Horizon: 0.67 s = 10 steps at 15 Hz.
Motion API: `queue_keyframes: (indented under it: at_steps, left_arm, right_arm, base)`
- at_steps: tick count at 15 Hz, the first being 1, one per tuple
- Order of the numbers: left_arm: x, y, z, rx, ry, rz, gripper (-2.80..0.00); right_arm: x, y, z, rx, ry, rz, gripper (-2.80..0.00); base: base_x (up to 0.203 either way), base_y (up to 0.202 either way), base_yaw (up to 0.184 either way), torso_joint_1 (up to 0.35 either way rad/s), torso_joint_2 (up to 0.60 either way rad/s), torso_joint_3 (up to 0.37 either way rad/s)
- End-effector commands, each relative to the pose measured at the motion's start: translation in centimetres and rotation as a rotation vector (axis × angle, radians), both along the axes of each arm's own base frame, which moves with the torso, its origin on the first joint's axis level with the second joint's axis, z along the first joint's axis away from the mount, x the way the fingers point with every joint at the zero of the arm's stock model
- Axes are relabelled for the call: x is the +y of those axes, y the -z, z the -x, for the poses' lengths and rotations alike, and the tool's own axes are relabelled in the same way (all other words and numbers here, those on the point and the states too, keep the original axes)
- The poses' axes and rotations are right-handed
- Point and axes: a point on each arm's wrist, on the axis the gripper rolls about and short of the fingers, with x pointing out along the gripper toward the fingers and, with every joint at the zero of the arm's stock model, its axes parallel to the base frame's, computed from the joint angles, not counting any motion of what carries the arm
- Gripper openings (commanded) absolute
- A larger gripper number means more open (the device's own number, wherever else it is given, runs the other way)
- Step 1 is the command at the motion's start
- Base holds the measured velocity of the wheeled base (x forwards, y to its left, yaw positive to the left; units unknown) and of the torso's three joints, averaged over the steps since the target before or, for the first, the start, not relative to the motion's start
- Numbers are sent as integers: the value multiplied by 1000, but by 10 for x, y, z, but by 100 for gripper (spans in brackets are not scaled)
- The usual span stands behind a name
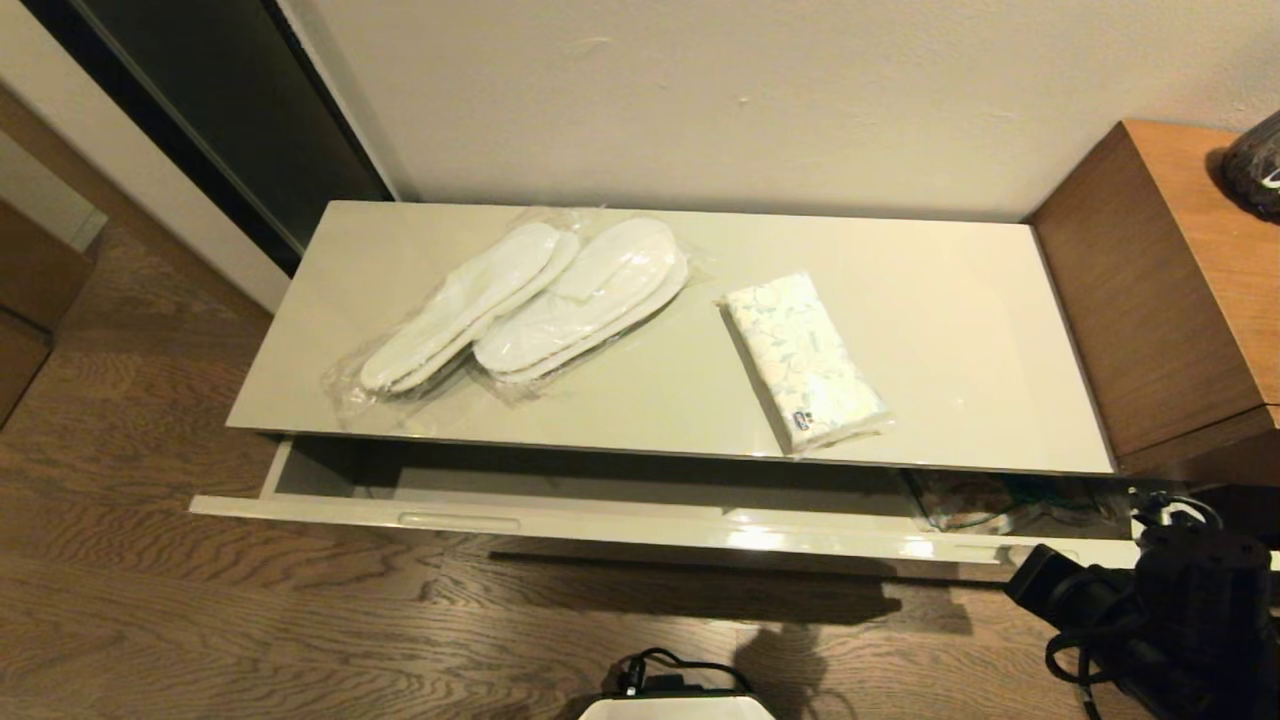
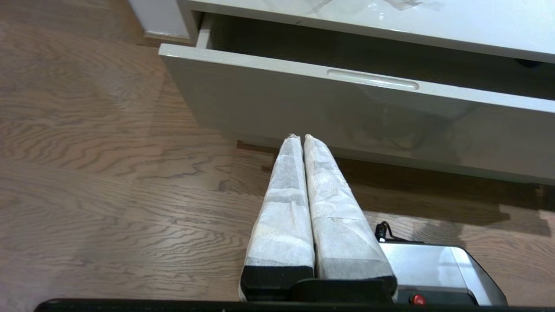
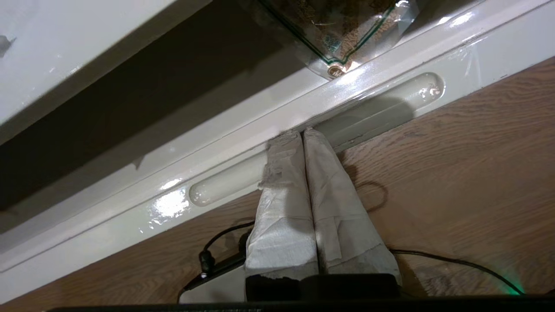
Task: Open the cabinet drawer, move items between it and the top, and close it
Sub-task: Open the drawer
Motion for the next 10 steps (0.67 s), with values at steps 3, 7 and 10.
queue_keyframes:
  at_steps: [3, 7, 10]
  left_arm:
    - [0, 0, 0, 1, 0, 1, -280]
    - [0, 0, 0, 1, 0, 1, -280]
    - [0, 0, 0, 0, 0, 1, -280]
  right_arm:
    - [-1, -13, 5, -45, 15, -17, -280]
    - [-2, -17, 10, -36, 3, -22, -280]
    - [-2, -14, 13, 23, -38, -36, -280]
  base:
    - [0, 0, 0, 0, 0, 0]
    - [0, 0, 0, 0, 0, 0]
    - [0, 0, 0, 0, 0, 0]
